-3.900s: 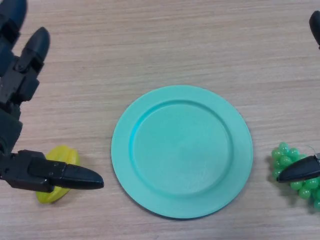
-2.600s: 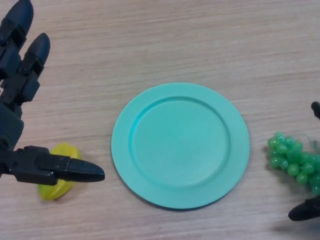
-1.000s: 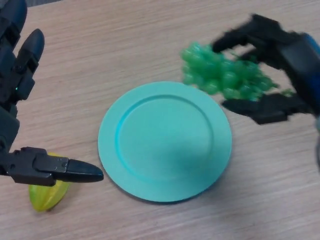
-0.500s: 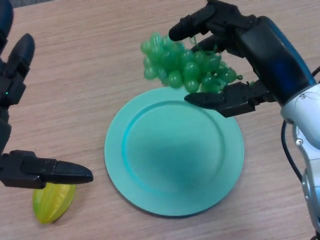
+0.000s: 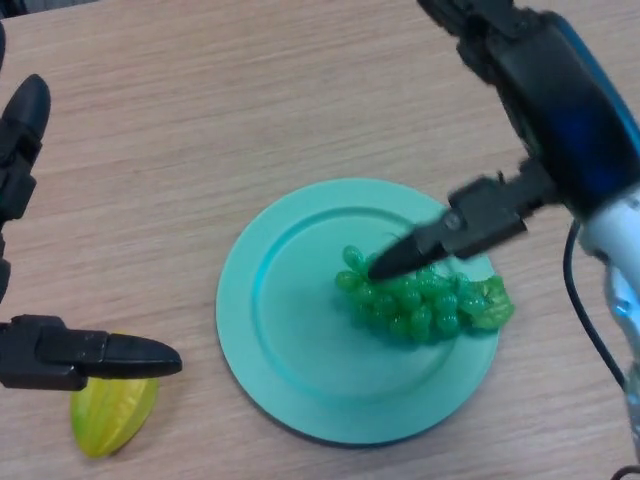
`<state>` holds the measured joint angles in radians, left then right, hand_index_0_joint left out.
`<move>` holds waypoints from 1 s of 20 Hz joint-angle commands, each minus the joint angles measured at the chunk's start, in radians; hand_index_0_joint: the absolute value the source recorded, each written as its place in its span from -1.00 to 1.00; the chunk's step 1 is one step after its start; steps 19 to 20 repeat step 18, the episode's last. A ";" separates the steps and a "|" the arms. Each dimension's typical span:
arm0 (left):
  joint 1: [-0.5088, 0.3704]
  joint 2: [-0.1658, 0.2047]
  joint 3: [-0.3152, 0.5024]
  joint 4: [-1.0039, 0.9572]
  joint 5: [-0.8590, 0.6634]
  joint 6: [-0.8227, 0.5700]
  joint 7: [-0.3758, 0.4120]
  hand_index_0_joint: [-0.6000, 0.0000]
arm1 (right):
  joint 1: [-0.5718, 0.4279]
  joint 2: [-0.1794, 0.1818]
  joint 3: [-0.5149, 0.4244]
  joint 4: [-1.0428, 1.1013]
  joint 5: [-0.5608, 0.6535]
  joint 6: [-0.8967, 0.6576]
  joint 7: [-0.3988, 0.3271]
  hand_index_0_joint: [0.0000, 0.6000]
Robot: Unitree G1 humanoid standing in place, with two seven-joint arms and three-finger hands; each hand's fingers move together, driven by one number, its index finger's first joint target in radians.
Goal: Pick up the green grapes and place it on the plate
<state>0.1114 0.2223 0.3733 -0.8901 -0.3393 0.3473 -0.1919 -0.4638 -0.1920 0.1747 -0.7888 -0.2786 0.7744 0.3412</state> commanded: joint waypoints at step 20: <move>0.018 -0.002 0.040 -0.156 0.020 -0.067 -0.041 1.00 | 0.233 -0.336 -0.337 -0.258 0.994 -0.203 -0.515 -1.00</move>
